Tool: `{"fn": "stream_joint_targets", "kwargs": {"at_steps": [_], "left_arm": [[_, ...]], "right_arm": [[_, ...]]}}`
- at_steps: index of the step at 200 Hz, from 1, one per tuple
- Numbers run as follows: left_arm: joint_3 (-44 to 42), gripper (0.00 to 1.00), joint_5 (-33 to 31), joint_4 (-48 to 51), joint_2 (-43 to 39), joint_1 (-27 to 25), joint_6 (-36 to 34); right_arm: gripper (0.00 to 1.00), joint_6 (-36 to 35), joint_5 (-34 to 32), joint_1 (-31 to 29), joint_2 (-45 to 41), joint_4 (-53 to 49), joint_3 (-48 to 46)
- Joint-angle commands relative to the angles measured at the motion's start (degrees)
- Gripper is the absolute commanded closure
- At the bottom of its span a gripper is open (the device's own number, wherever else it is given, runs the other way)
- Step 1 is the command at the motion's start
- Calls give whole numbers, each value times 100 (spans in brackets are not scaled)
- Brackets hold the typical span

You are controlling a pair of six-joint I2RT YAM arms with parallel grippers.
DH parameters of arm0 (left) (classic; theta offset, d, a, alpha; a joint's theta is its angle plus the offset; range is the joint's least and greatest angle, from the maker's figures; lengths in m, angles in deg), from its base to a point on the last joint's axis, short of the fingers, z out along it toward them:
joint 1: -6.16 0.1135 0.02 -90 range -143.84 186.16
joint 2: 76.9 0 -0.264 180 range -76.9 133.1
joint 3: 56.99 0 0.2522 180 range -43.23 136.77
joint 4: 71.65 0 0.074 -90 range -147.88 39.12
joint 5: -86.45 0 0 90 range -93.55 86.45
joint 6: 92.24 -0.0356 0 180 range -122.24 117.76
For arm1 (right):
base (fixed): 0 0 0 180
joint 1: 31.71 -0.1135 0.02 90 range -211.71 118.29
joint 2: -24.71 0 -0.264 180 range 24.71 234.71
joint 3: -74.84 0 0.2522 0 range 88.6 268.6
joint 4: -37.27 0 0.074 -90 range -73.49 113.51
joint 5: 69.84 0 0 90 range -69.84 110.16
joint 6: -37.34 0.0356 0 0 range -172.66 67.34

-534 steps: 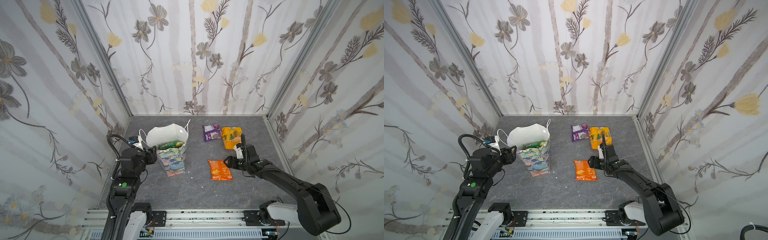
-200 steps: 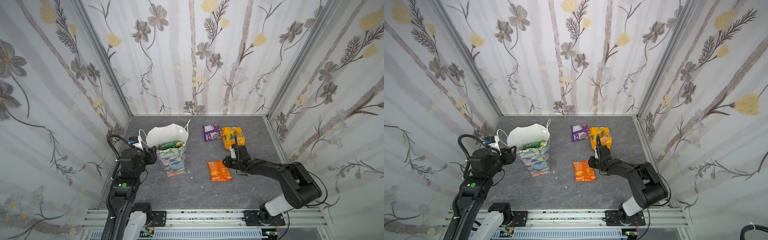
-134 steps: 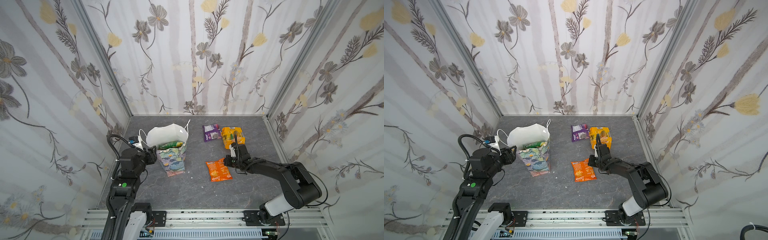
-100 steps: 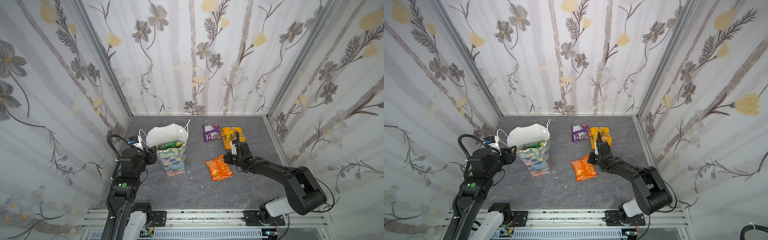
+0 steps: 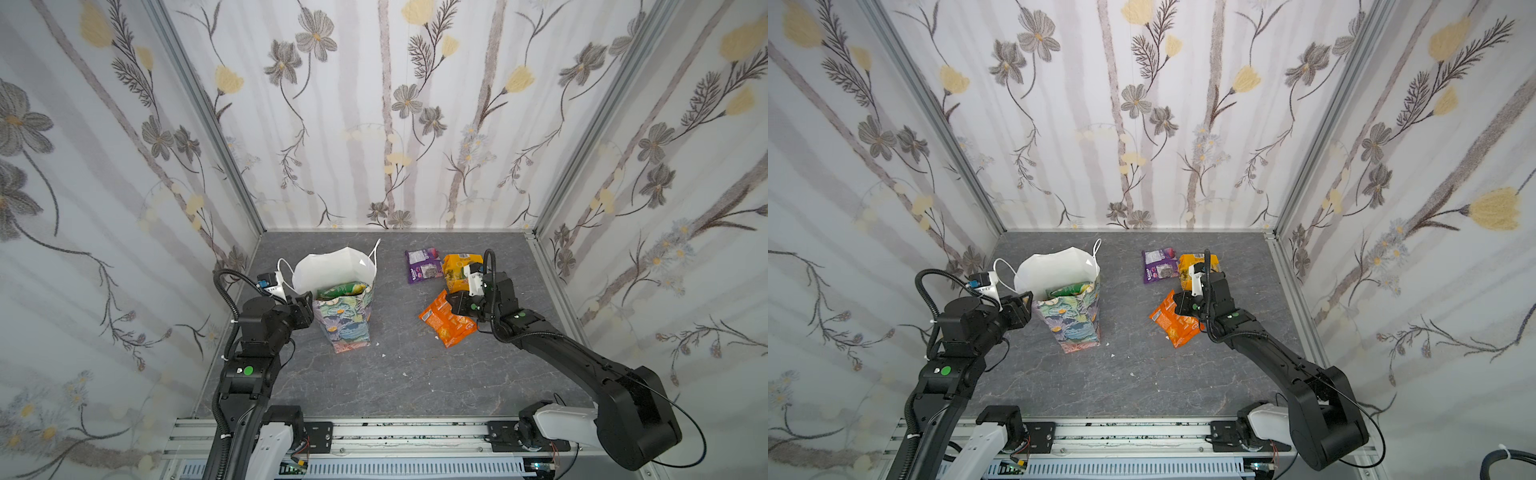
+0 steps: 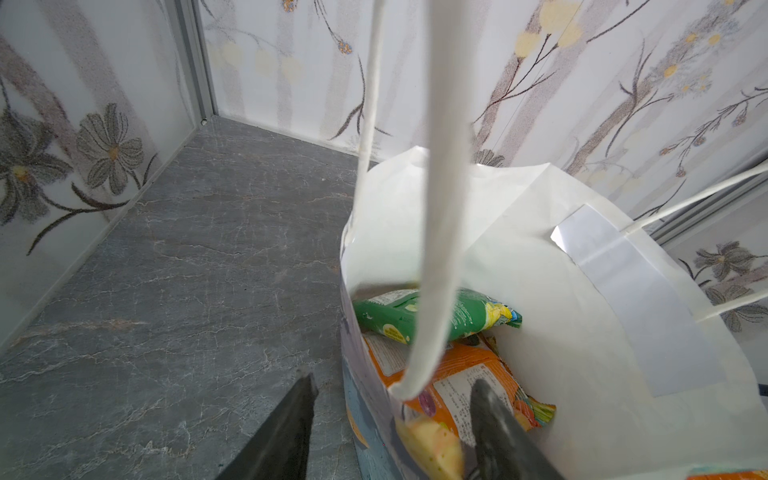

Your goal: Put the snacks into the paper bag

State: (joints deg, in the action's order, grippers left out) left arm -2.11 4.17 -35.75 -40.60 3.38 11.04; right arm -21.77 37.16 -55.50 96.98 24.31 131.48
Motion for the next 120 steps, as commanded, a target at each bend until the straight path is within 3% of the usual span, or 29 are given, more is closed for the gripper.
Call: {"fn": "stream_joint_targets", "kwargs": {"at_steps": [1,120], "left_arm": [[-4,41,-8,-91,-17,-3,-61],[-1,41,-10,-95,-43,-3,-60]], "right_arm": [[100,-148,160,-53,-137,-146,296],[100,-500,15,-597,-193,-861,1824]]}}
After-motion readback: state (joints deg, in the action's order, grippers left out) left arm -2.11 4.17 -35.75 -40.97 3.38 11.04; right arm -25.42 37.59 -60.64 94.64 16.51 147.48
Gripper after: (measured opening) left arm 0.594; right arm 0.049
